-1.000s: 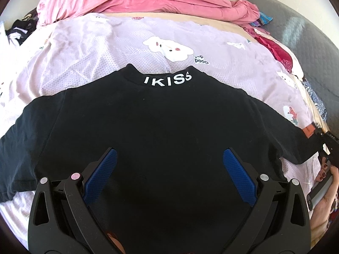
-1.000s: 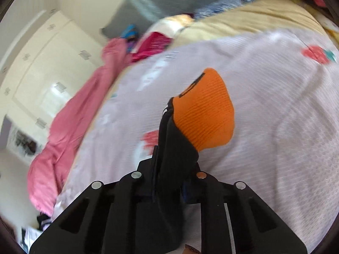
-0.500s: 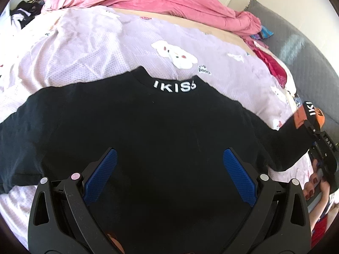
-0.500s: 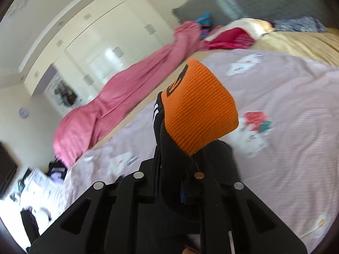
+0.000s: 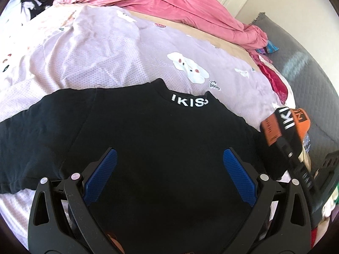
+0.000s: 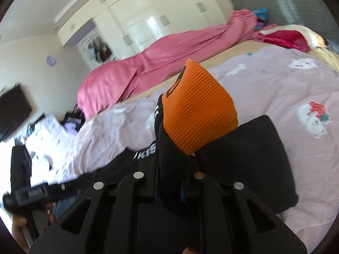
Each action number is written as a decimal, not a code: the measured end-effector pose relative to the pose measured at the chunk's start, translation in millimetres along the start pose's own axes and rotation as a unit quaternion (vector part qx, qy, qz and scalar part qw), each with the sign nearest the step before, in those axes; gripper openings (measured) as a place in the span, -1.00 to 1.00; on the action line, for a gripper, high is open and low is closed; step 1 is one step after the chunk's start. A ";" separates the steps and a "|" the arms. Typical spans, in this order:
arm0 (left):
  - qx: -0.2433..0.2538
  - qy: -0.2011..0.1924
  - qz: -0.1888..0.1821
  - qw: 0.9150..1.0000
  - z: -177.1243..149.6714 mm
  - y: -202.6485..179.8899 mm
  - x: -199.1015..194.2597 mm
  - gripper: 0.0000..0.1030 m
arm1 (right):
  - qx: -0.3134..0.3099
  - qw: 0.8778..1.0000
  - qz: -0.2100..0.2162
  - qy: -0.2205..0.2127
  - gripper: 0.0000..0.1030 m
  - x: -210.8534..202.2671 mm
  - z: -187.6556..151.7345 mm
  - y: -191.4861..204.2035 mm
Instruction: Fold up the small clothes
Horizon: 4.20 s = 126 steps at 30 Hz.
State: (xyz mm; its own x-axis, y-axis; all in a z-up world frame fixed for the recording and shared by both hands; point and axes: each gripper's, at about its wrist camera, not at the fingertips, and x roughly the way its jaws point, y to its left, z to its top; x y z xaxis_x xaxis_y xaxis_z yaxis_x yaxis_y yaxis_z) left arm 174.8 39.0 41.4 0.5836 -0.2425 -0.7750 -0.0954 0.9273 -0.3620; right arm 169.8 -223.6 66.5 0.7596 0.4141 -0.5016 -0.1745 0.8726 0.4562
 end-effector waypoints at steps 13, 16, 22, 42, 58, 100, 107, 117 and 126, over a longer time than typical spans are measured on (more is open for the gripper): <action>-0.052 0.002 -0.017 0.998 6.2 31.4 -1.0 0.83 | -0.160 0.981 -0.004 0.108 -0.23 51.8 -53.4 59.3; -0.059 0.011 -0.023 0.998 5.3 34.7 3.4 0.83 | -0.162 0.978 0.034 0.130 0.15 50.3 -58.5 64.3; -0.082 0.031 -0.047 0.995 -3.5 40.3 19.5 0.83 | -0.156 0.980 0.066 0.102 0.54 28.0 -43.2 63.8; -0.041 0.072 -0.113 0.990 -39.9 0.1 56.5 -0.90 | -0.017 0.998 -0.003 0.053 0.66 -6.7 4.4 -32.2; -0.003 -0.028 -0.051 0.998 1.8 30.2 -14.2 -0.90 | -0.016 0.997 -0.012 0.070 0.66 0.9 -1.8 -35.8; 0.048 0.006 0.099 0.994 -31.8 38.4 0.7 0.82 | -0.102 0.984 -0.021 0.145 0.91 32.1 -32.6 8.4; 0.034 -0.023 0.120 0.992 -39.3 47.1 -24.5 0.82 | -0.125 0.984 -0.010 0.124 0.91 24.7 -36.0 34.0; 0.018 -0.061 0.146 0.987 -54.0 59.5 -58.9 0.82 | -0.164 0.982 -0.014 0.097 0.92 8.9 -39.5 62.8; -0.004 -0.094 0.175 0.980 -58.0 77.4 -86.5 0.82 | -0.206 0.974 -0.003 0.095 0.92 3.2 -54.2 94.2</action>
State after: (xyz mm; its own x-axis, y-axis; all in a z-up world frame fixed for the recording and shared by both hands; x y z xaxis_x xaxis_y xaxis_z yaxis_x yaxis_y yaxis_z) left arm 70.2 115.3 50.4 0.6524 0.1474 -0.7434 -0.3224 0.9417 -0.0962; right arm 121.9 -126.1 68.0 0.6393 0.4141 -0.6479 -0.4363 0.8892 0.1379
